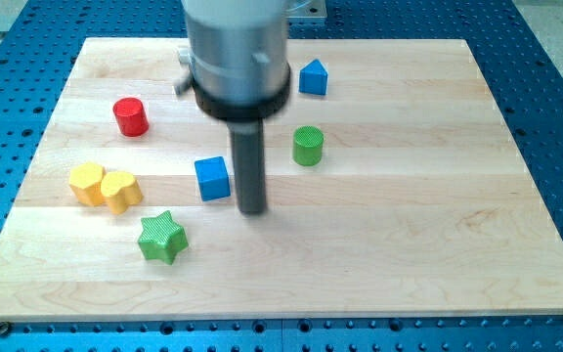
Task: Push the cube into the triangle
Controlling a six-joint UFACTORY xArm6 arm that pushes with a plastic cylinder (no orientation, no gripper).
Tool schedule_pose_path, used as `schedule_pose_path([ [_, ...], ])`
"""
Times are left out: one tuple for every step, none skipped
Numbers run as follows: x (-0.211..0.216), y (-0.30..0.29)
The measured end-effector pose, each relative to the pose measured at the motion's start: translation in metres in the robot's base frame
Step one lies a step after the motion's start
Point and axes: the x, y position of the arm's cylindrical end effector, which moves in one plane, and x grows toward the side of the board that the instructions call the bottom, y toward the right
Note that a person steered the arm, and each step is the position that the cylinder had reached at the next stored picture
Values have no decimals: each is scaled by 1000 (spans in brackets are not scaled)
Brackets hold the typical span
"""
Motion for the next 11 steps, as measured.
schedule_pose_path([
  [-32,-80],
  [-95,-70],
  [-150,-17],
  [-127,-59],
  [-57,-54],
  [-115,-21],
  [-159,15],
  [-135,-23],
  [-102,14],
  [-149,73],
  [-195,85],
])
